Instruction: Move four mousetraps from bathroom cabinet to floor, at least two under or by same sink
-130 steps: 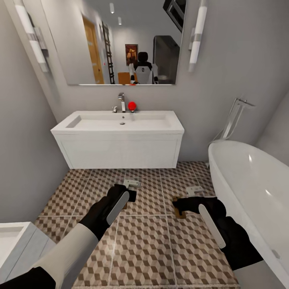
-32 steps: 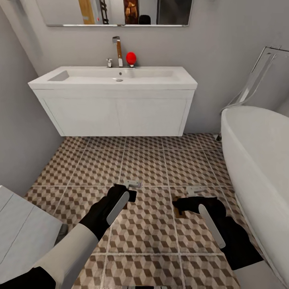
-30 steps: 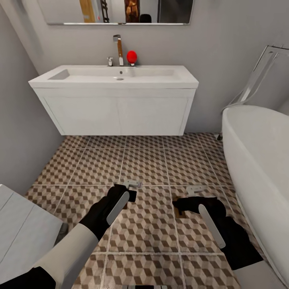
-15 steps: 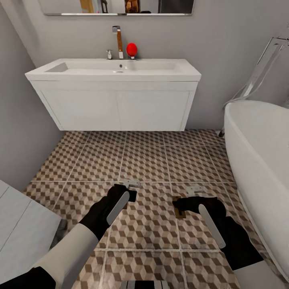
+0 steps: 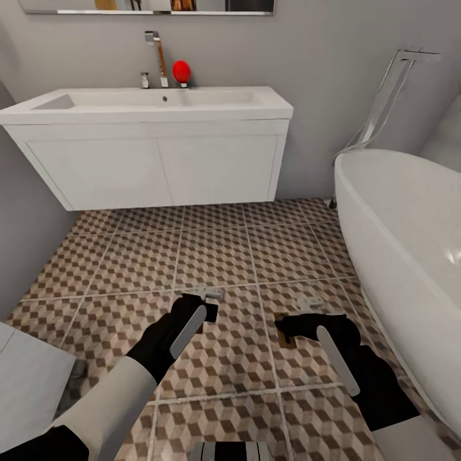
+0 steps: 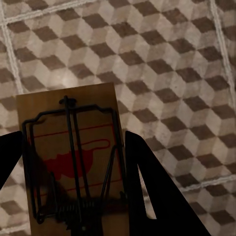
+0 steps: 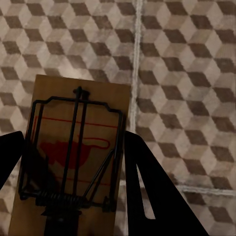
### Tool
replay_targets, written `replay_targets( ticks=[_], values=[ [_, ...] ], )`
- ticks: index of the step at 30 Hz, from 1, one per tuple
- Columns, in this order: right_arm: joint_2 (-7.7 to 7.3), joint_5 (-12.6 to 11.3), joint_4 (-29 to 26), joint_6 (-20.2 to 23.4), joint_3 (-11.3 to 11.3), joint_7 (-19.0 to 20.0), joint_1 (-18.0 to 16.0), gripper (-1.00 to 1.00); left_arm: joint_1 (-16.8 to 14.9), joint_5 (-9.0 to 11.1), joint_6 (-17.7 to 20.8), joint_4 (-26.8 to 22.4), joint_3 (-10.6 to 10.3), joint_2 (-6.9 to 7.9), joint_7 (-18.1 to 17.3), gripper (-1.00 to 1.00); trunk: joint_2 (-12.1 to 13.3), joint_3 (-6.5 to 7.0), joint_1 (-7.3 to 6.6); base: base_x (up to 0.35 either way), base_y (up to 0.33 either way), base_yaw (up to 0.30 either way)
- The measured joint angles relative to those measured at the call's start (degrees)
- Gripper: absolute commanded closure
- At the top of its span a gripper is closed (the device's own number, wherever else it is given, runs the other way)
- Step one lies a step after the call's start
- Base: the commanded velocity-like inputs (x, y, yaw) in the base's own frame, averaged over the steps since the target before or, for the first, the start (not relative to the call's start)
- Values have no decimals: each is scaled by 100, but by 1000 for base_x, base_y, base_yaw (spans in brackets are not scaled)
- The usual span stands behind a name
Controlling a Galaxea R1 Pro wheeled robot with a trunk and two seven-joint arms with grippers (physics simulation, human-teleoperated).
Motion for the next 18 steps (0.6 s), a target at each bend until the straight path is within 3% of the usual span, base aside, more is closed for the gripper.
replay_targets(
  ticks=[18],
  values=[
    [3,1,0,-10,0,0,0,100,0,1,0,-1,-5,0,0,100,-722,-323,395,0,0,-6]
  ],
)
